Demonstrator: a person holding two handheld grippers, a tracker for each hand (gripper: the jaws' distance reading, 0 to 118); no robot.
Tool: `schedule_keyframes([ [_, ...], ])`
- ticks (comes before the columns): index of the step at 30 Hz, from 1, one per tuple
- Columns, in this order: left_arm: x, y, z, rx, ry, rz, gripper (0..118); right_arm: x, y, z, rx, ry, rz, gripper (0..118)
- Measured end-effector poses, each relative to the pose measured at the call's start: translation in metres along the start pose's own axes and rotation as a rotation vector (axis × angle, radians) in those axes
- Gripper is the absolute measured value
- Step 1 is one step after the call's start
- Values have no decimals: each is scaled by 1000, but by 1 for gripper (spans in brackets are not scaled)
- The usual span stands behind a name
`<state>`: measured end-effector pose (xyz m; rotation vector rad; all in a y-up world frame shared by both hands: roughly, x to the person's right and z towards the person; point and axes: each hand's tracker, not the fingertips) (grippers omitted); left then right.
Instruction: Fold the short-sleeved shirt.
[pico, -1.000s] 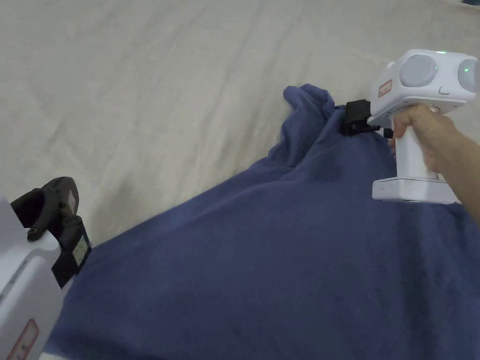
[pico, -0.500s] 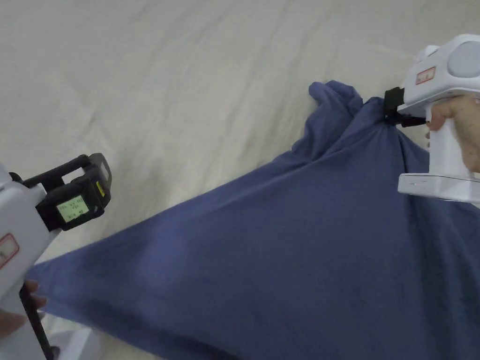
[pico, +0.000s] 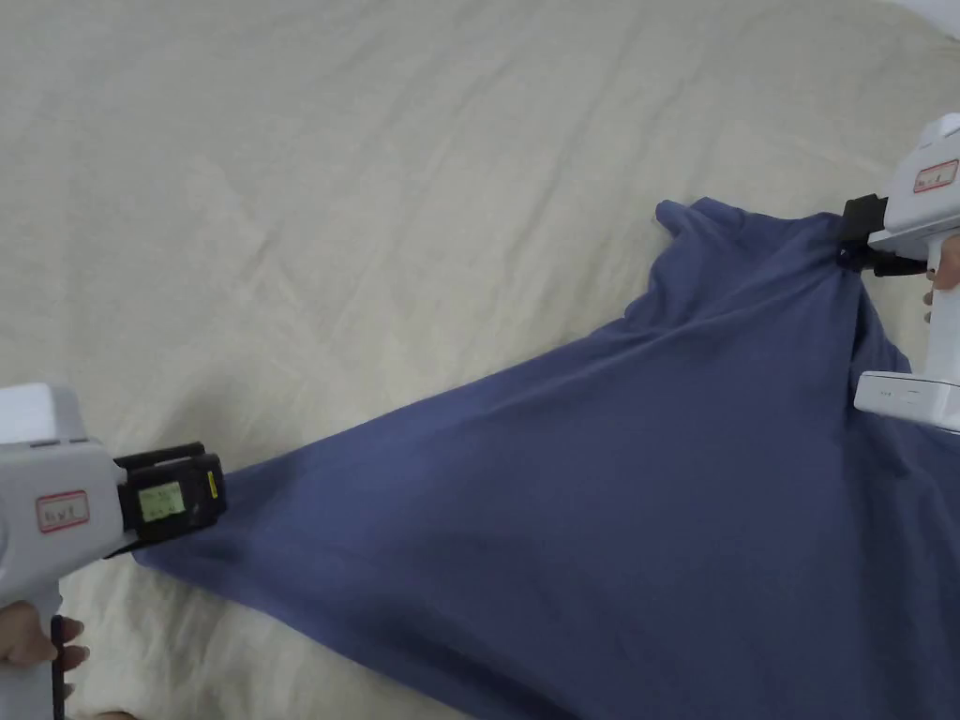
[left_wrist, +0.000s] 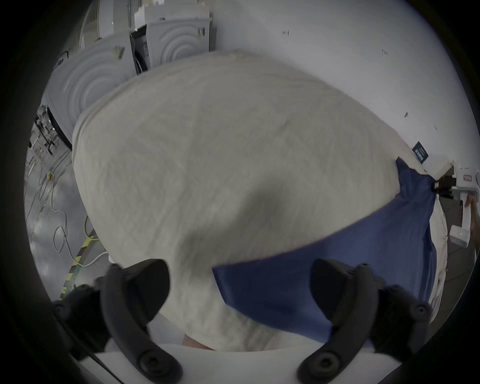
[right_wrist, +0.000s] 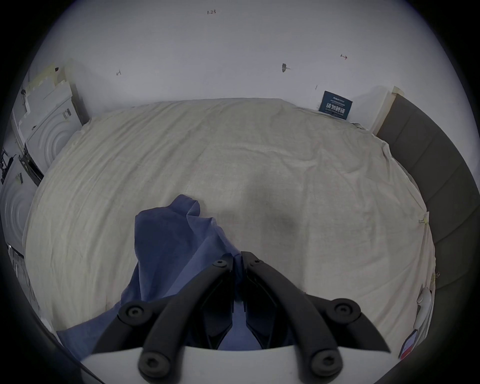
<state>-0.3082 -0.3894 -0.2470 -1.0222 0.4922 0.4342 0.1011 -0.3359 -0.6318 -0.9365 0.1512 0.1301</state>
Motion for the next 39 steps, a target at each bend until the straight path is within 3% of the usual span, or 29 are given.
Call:
schedule_keyframes([
  [3,9,-7,-8,-43,-1,-88,80,1,0,-1,-5,-11,-1,4],
  [5,13,-7,-17,-61,4,-82,45,2,0,-1,-5,-11,-8,4],
  [8,16,-11,-23,-43,11,-54,28,1,-1,-2,-7,-7,-13,4],
  [11,20,-13,-20,-27,-25,-122,12,0,-2,-3,-11,-14,-3,4],
  [12,21,-12,-19,-38,-41,-81,0,0,-2,-3,-12,-11,-5,4],
  [14,24,-13,-17,-20,-21,-129,0,0,-2,3,-11,-8,-10,4],
  [20,10,11,33,119,-139,-18,0,7,5,55,36,25,6,4],
  [24,13,31,74,245,-203,27,0,19,4,127,128,14,17,4],
  [33,26,79,190,555,-267,-8,0,77,-30,335,387,-32,-76,4],
  [39,39,113,272,740,-324,-79,0,109,-74,452,542,1,-174,4],
])
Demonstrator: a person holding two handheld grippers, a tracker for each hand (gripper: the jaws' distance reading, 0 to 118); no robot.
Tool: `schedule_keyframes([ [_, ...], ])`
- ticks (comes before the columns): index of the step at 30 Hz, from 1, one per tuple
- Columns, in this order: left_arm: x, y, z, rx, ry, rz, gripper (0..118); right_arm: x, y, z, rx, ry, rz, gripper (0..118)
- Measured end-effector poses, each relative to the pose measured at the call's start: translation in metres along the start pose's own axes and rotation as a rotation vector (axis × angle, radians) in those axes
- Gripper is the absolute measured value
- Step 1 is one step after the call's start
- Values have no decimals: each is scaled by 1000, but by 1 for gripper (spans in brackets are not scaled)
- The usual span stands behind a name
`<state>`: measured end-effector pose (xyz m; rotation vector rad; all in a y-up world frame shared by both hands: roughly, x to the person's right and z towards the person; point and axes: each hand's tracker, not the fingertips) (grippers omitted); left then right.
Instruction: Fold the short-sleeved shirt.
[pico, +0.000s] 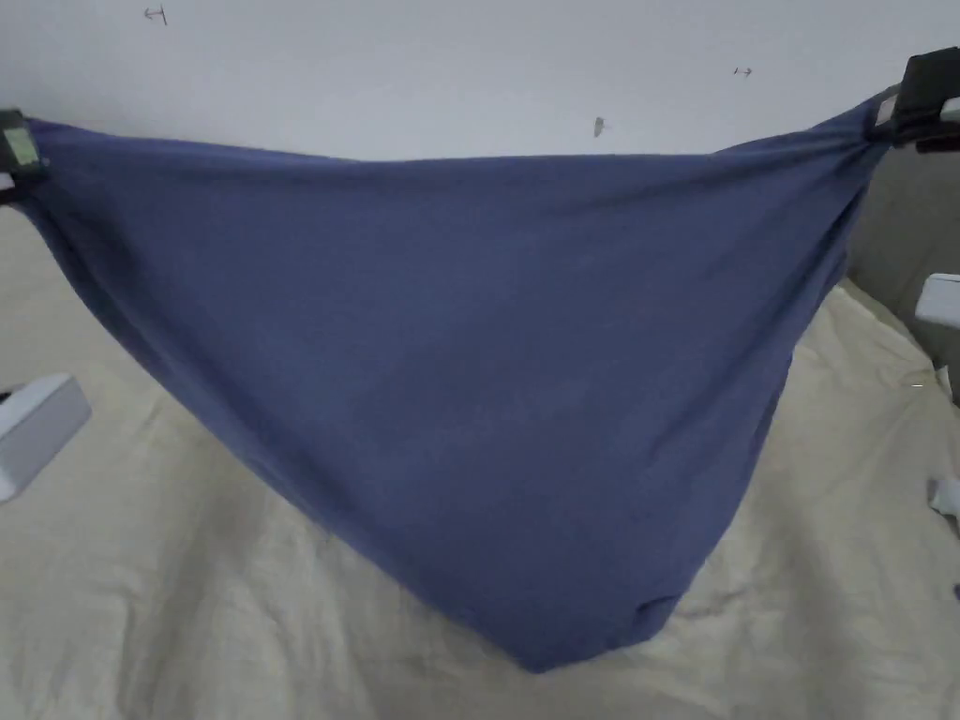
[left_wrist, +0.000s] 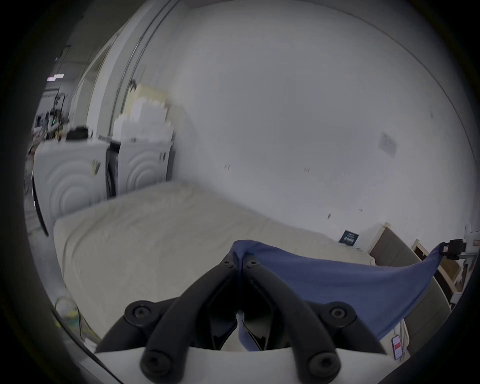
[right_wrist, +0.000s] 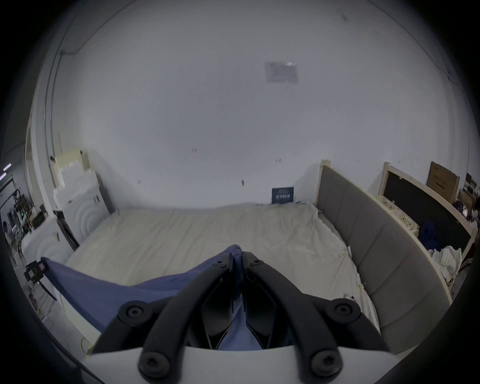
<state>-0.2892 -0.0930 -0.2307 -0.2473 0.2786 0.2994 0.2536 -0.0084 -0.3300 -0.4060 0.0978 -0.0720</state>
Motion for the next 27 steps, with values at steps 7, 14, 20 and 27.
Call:
schedule_keyframes([
  [7,43,64,33,127,-22,-157,0,13,10,102,98,-32,-59,4],
  [14,61,114,52,175,-61,-193,0,30,32,145,178,-44,-67,4],
  [20,73,154,38,125,-132,-144,0,35,61,136,191,-96,-71,4],
  [27,113,196,-7,120,-72,-184,0,28,115,91,209,-177,-81,4],
])
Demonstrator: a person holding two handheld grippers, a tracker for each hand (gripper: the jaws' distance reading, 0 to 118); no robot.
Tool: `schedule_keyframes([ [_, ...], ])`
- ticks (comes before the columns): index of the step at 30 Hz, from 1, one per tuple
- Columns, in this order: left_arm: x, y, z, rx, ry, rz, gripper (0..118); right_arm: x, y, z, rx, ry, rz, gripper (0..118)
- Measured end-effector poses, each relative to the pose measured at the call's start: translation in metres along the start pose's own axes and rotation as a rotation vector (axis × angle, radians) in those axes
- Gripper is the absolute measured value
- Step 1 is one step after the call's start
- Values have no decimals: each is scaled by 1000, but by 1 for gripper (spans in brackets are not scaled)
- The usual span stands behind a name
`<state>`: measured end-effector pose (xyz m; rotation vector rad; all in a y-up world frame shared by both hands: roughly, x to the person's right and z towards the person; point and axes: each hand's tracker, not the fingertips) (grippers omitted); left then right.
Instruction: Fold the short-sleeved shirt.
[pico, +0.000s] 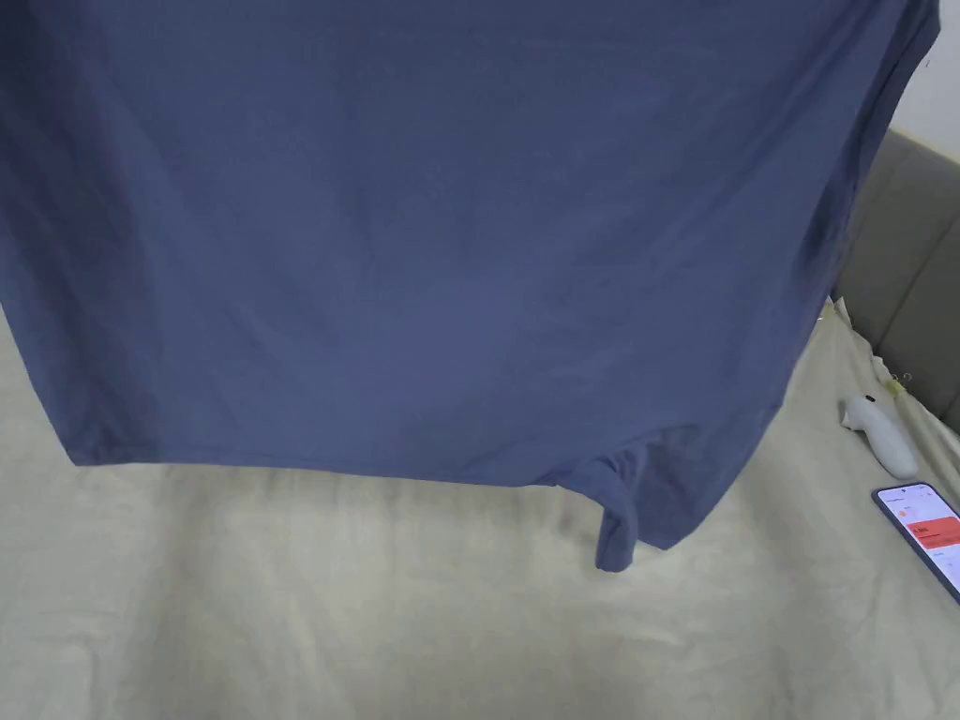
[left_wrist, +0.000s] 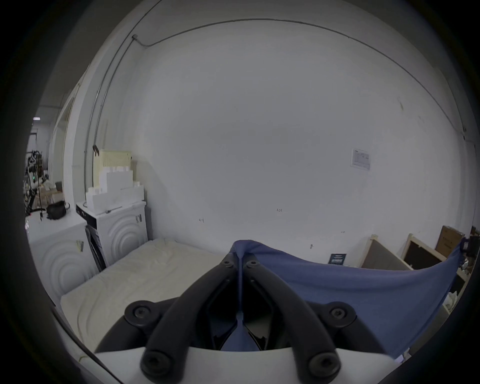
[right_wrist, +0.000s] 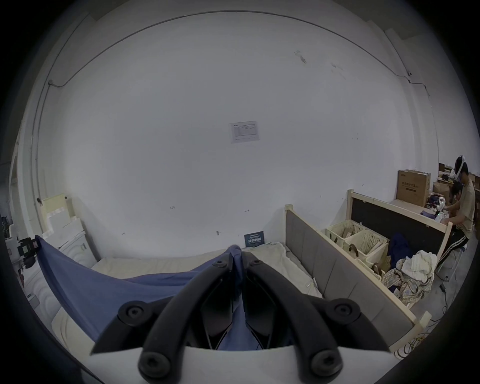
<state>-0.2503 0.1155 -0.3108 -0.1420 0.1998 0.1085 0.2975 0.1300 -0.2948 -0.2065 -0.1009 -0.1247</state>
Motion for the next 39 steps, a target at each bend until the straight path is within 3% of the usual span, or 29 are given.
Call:
schedule_keyframes([
  [10,57,29,-129,1,138,-84,0,-47,49,-103,39,-108,29,4],
  [19,95,2,-242,102,188,-113,0,-63,57,-216,97,-187,105,4],
  [22,101,-13,-272,103,193,-91,0,-67,52,-244,117,-209,85,4],
  [33,123,-89,-346,142,297,-99,0,-79,-16,-325,210,-253,101,4],
  [39,132,-177,-384,6,292,-184,0,-58,-101,-375,42,-260,96,4],
])
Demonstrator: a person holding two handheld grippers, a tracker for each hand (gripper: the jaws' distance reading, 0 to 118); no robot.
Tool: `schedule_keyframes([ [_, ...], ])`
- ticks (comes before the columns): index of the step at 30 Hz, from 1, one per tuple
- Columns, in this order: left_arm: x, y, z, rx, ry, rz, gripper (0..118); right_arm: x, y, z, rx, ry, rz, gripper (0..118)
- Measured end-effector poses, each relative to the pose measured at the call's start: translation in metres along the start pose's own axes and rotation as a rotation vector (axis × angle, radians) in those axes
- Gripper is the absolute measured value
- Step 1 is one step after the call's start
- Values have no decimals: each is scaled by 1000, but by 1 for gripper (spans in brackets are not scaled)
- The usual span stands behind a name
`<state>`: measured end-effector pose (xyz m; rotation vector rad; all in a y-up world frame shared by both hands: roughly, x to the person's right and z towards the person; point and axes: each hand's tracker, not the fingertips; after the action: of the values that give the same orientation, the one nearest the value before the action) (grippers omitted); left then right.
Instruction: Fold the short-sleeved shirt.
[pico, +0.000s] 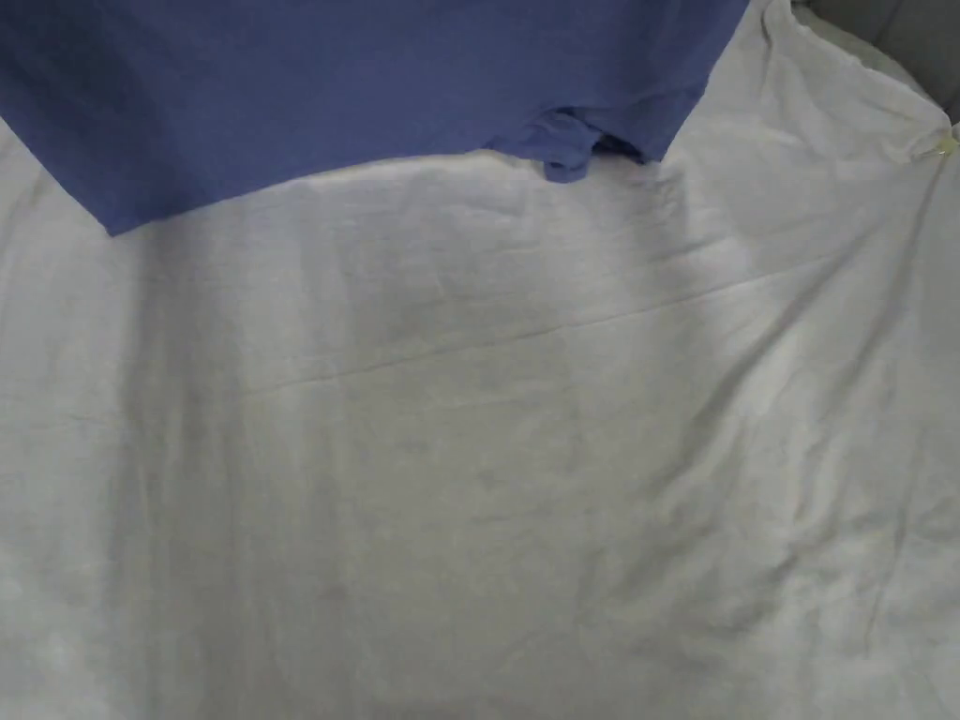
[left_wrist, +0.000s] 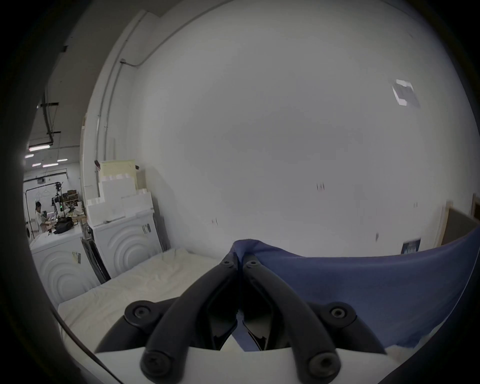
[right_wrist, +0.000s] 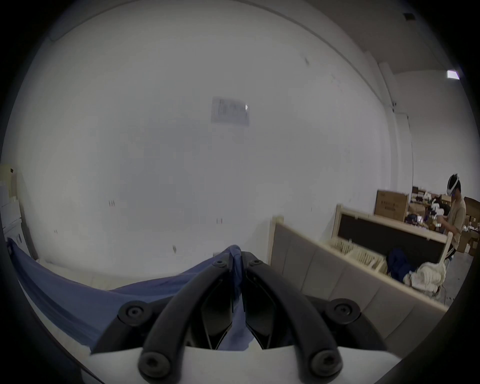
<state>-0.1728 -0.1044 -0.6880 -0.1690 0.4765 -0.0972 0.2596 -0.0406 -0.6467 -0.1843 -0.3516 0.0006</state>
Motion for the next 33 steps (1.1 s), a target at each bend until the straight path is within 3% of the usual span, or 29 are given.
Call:
schedule_keyframes([
  [9,32,-157,-14,-266,-81,-170,0,11,-173,-45,-337,-10,-4,4],
  [15,18,-242,5,-446,-83,-159,0,23,-275,-45,-522,5,-38,4],
  [17,9,-271,17,-505,-104,-198,0,28,-304,-33,-582,30,-28,4],
  [21,-21,-312,55,-572,-150,-233,0,39,-347,4,-675,41,65,4],
  [26,-57,-328,117,-611,-233,-212,0,71,-369,63,-711,61,-10,4],
  [28,-71,-334,143,-604,-258,-278,0,81,-374,87,-741,61,18,4],
  [33,-121,-334,212,-589,-281,-211,0,120,-376,162,-719,116,44,4],
])
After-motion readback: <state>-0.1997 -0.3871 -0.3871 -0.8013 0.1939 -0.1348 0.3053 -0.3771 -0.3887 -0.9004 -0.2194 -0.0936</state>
